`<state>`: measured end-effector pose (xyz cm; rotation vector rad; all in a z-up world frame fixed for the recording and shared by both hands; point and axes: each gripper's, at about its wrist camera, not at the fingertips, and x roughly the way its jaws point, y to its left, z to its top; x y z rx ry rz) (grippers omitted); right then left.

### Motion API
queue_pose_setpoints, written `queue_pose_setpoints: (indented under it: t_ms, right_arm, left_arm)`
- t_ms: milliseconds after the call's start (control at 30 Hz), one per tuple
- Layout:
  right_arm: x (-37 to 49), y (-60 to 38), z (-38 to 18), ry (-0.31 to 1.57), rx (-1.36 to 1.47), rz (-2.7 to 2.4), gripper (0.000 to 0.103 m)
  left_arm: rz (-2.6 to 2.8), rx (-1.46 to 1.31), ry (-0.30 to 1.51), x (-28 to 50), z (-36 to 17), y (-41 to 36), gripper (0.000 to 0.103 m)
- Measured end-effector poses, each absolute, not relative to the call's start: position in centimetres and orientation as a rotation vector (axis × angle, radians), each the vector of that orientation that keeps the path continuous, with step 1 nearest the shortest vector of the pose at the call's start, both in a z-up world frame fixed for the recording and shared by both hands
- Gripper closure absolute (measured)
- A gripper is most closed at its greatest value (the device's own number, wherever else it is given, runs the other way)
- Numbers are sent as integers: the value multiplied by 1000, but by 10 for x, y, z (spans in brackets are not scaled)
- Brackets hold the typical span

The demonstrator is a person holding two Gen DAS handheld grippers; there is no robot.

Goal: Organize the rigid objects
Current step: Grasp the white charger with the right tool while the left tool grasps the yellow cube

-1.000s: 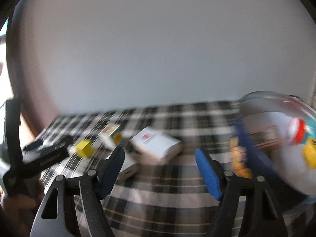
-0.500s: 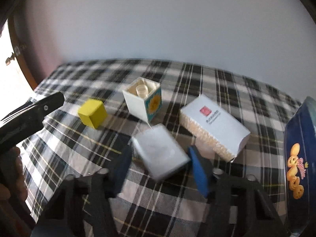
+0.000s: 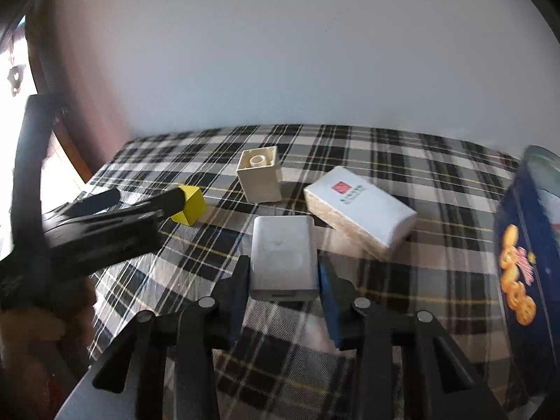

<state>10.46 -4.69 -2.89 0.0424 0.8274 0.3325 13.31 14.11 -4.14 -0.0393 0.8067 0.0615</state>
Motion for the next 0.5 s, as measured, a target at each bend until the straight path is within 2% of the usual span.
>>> queue_pose_setpoints:
  t_ms: [67,167,200,300,333,367,500]
  right_arm:
    - [98,-56,-27,821,60,329,63]
    - [90,-70,-25,817,87,329,63]
    - [88,-73,-25,814,93,327,63]
    - [86,-83,-21,804,105,318,63]
    - [85,-83,-20,800,105,317,63]
    - [85,-81,-19,794,102,314,63]
    - [77,-83,-10,746,84,309,63]
  left_arm:
    - [48,-39,860,141,-48,133,18]
    - [24,-63,914,150,-55,130,31]
    - [33,-53,914,151,-54,129,32]
    - [27,-48,902,149,-52,127,55]
    - [16,-49,898,149,-51,127,73]
    - [5,-54,895,148,-50,127,75]
    - [-22,-87,881,143,-48,132,76]
